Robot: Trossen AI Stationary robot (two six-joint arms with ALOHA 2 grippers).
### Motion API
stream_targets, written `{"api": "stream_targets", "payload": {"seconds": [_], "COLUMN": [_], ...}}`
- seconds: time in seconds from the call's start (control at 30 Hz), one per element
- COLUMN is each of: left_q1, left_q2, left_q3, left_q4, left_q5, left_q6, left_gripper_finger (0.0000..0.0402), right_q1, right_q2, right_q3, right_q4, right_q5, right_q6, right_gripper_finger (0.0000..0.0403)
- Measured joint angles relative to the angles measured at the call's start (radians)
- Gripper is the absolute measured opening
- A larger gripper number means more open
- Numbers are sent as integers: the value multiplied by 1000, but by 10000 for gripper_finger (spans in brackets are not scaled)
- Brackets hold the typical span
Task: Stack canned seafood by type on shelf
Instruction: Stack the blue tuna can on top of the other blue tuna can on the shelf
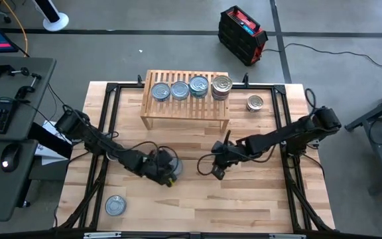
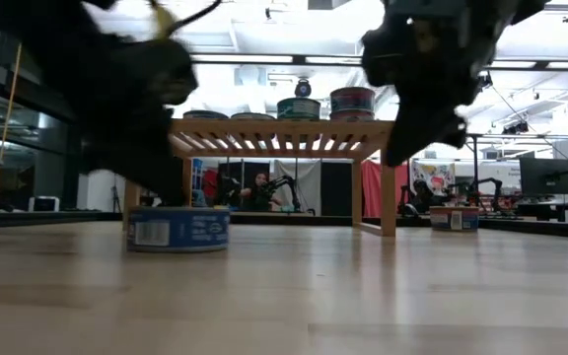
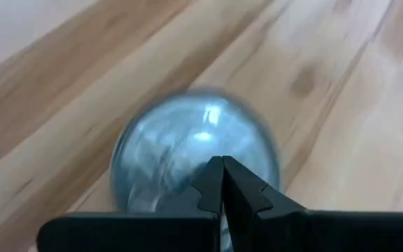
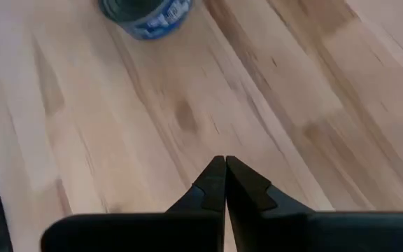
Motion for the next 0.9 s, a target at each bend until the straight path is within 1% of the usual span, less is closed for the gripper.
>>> {"api": "stream_targets", "payload": {"seconds": [0.1,0.17,0.27,0.37,0.43,0.53,0.6,0.67,0.7,0.77,0.8,0.9], "left_q1": [30,47,70,81,80,65,49,32,24,8,-1,-10], "left_q2": [48,85,97,53,-4,-101,-154,-183,-185,-181,-179,-164], "left_q3": [0,1,36,63,74,74,74,74,73,55,41,1], "left_q4": [152,230,229,186,178,110,13,-103,-163,-226,-228,-152], "left_q5": [4,35,67,70,66,60,39,9,3,3,2,5], "left_q6": [22,25,47,136,202,263,284,279,268,254,251,242], "left_gripper_finger": [0,0,0,0,0,0,0,0,0,0,0,0], "right_q1": [21,34,53,71,76,76,69,53,39,14,2,-29], "right_q2": [-26,-34,-46,-45,-45,-45,-38,-20,-3,40,66,162], "right_q3": [0,0,-10,-47,-86,-153,-188,-213,-216,-205,-192,-121], "right_q4": [-92,-143,-182,-163,-85,119,287,401,435,474,490,510], "right_q5": [16,20,22,19,0,-30,-22,0,5,8,3,-46], "right_q6": [6,10,42,70,91,114,127,158,176,194,192,161], "right_gripper_finger": [0,0,0,0,0,0,0,0,0,0,0,0]}}
